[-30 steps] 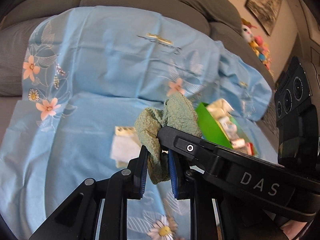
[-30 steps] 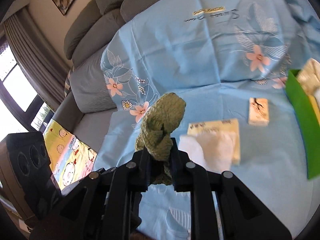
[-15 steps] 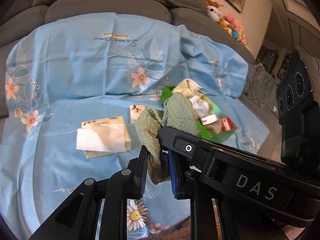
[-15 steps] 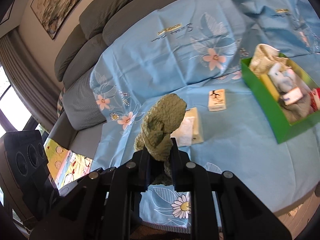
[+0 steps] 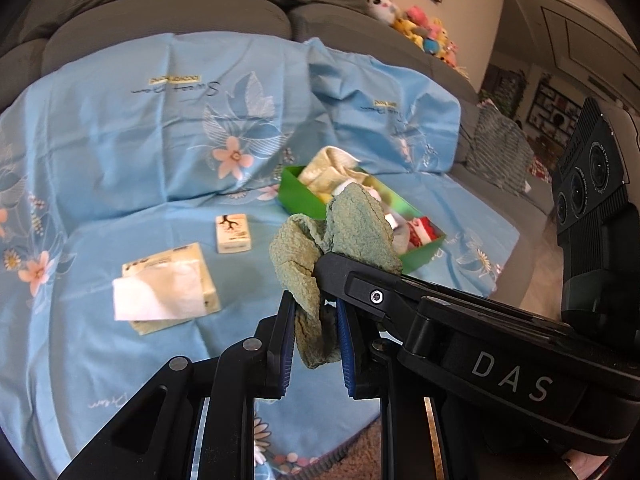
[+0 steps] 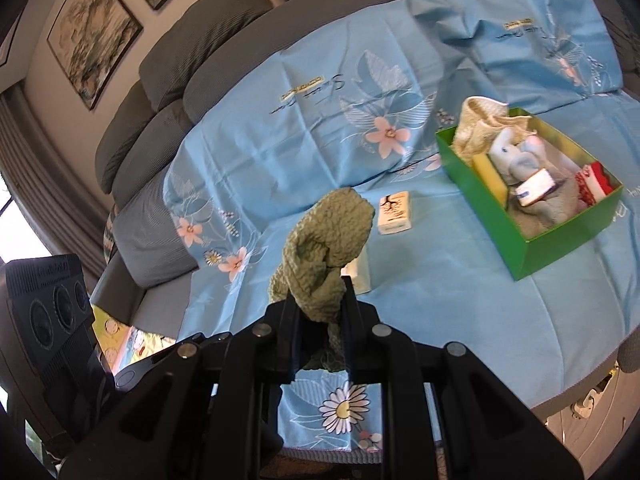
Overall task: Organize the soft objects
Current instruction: 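Carry the green washcloth with the right tool and release it into the green box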
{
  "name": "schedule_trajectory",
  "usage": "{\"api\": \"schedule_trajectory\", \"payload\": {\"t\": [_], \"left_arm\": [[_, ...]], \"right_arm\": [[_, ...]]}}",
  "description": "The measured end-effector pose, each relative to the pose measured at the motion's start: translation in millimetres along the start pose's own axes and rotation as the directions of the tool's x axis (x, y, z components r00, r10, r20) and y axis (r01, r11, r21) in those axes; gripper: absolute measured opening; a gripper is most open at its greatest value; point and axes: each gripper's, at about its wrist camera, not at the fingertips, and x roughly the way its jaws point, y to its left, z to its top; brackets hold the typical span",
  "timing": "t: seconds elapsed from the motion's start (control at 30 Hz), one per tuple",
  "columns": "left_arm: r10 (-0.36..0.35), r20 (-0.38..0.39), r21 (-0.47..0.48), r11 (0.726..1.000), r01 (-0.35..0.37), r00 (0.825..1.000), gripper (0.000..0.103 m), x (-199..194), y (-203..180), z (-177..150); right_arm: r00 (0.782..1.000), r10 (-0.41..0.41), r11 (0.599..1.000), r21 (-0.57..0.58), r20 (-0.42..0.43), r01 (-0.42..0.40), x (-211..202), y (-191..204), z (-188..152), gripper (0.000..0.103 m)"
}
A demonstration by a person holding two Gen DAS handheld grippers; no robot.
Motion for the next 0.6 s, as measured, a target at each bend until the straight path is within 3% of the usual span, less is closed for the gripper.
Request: {"api": "schedule_trajectory", "payload": {"t": [0.3,0.6], "left_arm": [[-0.051,-0.01,0.037,0.998,0.051,0.999,0.02,43.5,-16.7,24.8],[-0.122,0.003,0.086,0.989,0.121,0.993,0.02,90.1,-31.3,71.6]], "right_arm": [[0.999,-0.026,0.996,0.088,0.04,0.023,4.9,-42.5,22.6,0.018],[0.993,-0.061,0.99,0.133,0.105,0.047,11.3,-82.3,69.8,0.019]]}}
